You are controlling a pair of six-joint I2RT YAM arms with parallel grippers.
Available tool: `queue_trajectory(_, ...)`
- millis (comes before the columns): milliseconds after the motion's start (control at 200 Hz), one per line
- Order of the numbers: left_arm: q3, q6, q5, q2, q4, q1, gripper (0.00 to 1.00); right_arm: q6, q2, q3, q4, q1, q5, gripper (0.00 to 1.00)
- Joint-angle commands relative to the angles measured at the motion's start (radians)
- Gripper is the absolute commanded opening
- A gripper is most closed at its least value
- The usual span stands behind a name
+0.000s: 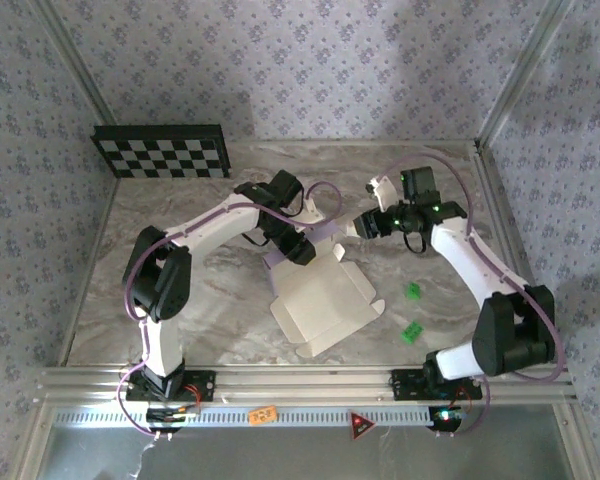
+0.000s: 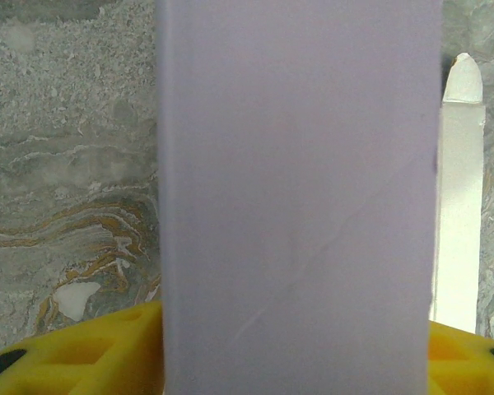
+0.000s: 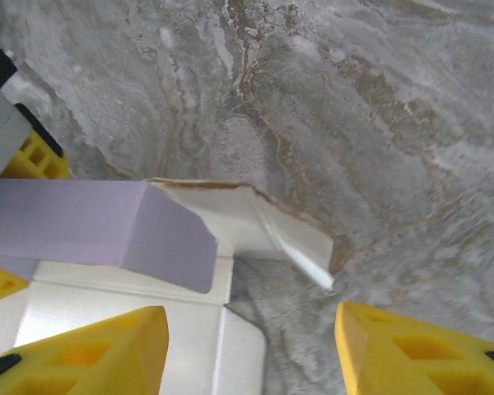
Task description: Fold the paper box
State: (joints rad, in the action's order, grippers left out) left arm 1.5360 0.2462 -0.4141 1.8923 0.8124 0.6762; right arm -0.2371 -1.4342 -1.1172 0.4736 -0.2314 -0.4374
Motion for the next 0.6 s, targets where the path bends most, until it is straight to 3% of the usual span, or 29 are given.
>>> queue_trajectory(0,-0.007,0.018,-0.021,-0.039,0.036,0.007,0.57,-0.168,-0.069,-0.066,0.106,0.003,0.007,0.58)
queue_trajectory(240,-0.004,0.011,-0.014,-0.029,0.036,0.006,0.57,-0.178,-0.231,-0.201,0.123,0.004,-0.053,0.52)
queue_trajectory(445,-0.002,0.005,-0.002,-0.030,0.032,0.007,0.57,-0.149,-0.230,-0.186,0.165,-0.007,-0.023,0.23)
queue_trajectory(595,-0.004,-0.014,0.017,-0.025,0.025,0.007,0.57,-0.077,-0.152,-0.122,0.132,-0.030,0.049,0.10)
